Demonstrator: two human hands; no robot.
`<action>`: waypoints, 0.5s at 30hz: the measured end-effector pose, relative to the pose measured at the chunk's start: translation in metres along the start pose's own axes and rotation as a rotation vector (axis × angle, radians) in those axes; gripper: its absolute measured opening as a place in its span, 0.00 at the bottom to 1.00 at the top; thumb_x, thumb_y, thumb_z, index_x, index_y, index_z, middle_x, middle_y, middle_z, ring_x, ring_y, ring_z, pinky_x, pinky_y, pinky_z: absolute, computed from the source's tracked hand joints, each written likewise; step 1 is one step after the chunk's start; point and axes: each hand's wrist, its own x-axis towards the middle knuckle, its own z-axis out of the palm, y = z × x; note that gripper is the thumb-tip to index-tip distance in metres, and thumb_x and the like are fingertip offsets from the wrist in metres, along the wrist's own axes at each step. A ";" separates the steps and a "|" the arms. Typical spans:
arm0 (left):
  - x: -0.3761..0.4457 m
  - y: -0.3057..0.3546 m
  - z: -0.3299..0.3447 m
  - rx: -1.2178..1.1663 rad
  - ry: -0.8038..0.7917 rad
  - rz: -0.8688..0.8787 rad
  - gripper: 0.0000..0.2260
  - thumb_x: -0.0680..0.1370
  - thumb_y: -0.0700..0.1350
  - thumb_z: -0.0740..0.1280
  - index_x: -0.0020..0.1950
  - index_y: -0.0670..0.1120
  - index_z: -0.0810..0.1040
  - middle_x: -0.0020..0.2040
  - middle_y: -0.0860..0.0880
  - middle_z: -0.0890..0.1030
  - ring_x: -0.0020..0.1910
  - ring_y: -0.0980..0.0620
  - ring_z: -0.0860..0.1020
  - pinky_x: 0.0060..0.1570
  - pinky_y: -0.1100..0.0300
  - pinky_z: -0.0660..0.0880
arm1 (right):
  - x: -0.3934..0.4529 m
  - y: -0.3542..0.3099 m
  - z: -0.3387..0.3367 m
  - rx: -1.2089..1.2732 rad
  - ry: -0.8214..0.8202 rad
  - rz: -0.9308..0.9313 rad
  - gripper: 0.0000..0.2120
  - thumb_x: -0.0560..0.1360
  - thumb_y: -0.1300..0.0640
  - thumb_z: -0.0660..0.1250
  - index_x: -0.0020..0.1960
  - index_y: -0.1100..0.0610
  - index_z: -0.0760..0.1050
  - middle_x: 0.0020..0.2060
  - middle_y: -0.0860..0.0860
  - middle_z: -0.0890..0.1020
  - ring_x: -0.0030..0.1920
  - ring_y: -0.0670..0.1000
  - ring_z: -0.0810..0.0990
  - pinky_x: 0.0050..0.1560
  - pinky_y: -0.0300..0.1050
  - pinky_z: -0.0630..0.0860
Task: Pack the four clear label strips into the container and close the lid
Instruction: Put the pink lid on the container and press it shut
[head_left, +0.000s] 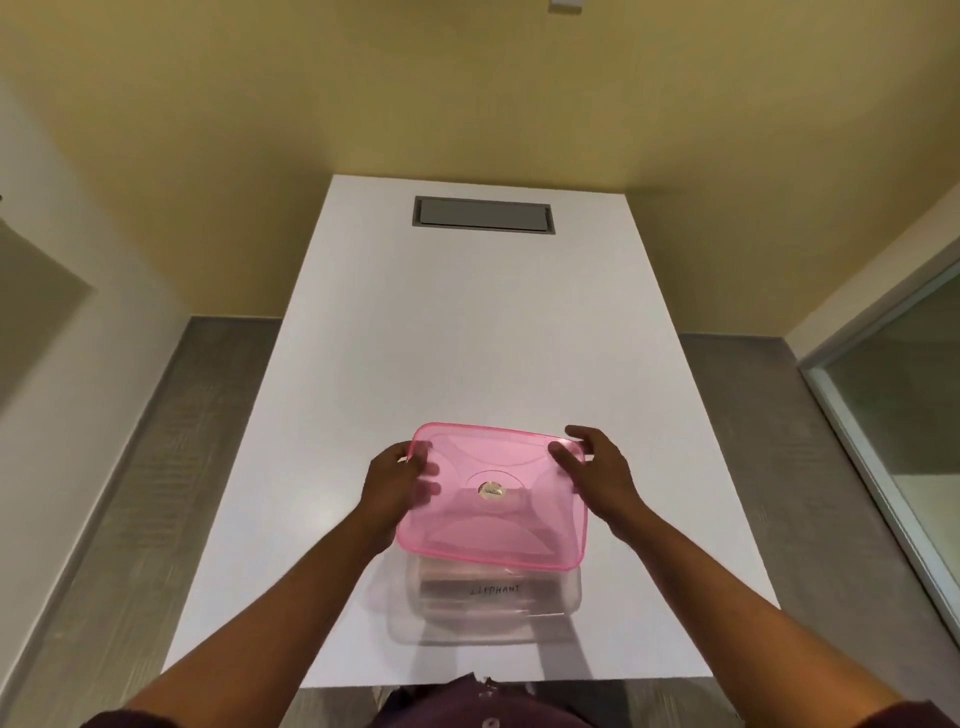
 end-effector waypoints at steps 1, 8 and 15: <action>-0.002 -0.006 -0.002 -0.005 0.028 -0.001 0.10 0.82 0.49 0.64 0.56 0.44 0.80 0.43 0.44 0.82 0.33 0.48 0.79 0.34 0.58 0.76 | -0.005 0.009 0.006 0.031 0.015 0.033 0.21 0.76 0.44 0.71 0.66 0.49 0.75 0.55 0.47 0.80 0.49 0.49 0.84 0.54 0.56 0.83; -0.012 -0.055 -0.005 0.473 0.266 0.163 0.14 0.82 0.50 0.60 0.52 0.43 0.82 0.49 0.43 0.83 0.51 0.40 0.79 0.50 0.51 0.74 | -0.031 0.052 0.030 -0.190 0.115 0.032 0.16 0.79 0.53 0.67 0.65 0.55 0.79 0.52 0.51 0.83 0.44 0.55 0.85 0.56 0.56 0.80; -0.018 -0.086 -0.004 0.605 0.227 0.102 0.20 0.83 0.47 0.59 0.75 0.43 0.69 0.73 0.45 0.72 0.73 0.44 0.69 0.72 0.51 0.64 | -0.051 0.058 0.039 -0.407 0.208 0.039 0.17 0.81 0.54 0.65 0.69 0.53 0.77 0.55 0.51 0.80 0.55 0.54 0.82 0.52 0.46 0.73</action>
